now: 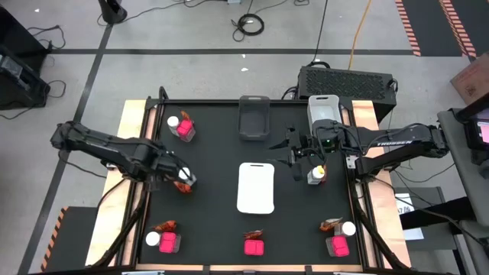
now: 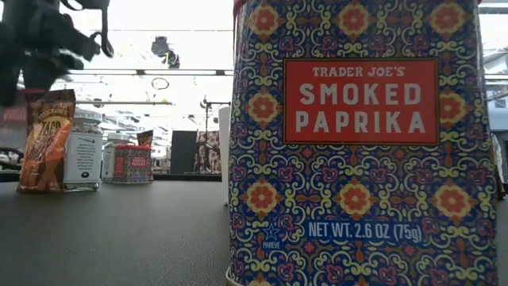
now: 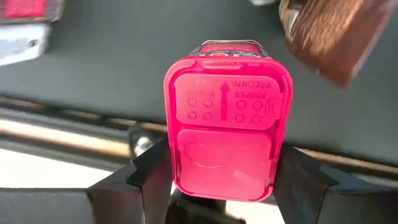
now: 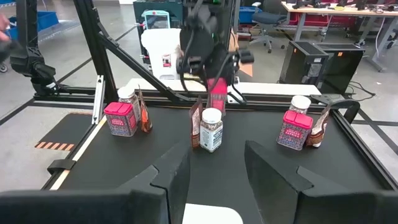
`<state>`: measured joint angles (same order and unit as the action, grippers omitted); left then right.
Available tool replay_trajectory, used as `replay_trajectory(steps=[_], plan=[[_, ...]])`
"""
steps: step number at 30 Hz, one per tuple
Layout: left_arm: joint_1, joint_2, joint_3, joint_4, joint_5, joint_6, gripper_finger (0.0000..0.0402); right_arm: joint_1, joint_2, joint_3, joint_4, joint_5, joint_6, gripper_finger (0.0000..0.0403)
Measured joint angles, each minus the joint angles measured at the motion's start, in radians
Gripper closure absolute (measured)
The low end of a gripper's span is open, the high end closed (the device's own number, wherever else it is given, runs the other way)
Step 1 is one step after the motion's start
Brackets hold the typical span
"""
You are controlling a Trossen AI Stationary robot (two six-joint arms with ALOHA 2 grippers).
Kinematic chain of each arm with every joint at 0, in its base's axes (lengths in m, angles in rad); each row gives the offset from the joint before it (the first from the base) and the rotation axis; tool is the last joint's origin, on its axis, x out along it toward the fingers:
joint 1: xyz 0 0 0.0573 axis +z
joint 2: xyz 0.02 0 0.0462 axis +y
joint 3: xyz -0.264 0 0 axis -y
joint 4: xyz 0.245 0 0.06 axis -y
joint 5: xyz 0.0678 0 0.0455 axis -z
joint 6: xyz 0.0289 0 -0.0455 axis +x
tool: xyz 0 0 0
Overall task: Sort spices by type
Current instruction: Put the red seasoning can into the black bin
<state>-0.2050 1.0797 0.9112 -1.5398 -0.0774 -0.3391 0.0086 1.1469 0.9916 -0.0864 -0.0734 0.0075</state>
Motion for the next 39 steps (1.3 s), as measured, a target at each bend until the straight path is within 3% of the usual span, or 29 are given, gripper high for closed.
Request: replay_trajectory(steps=[5, 11, 20, 29, 39], plan=[[0.009, -0.015, 0.132, -0.018, -0.032, -0.03, 0.018, 0.0, 0.0, 0.0, 0.001, 0.0, 0.0, 0.0257], [0.05, 0.026, 0.324, -0.005, -0.15, -0.043, 0.018, 0.0, 0.0, 0.0, 0.001, 0.0, 0.0, 0.0257], [0.117, 0.135, 0.544, 0.083, -0.277, 0.077, 0.018, 0.0, 0.0, 0.0, 0.003, -0.005, 0.079, 0.0257], [0.217, 0.335, 0.683, 0.217, -0.23, 0.232, 0.018, 0.023, 0.0, 0.0, -0.061, -0.007, 0.226, 0.0257], [0.413, 0.503, 0.817, 0.433, -0.125, 0.406, 0.018, 0.04, -0.034, 0.0, -0.343, -0.006, 0.32, 0.0257]])
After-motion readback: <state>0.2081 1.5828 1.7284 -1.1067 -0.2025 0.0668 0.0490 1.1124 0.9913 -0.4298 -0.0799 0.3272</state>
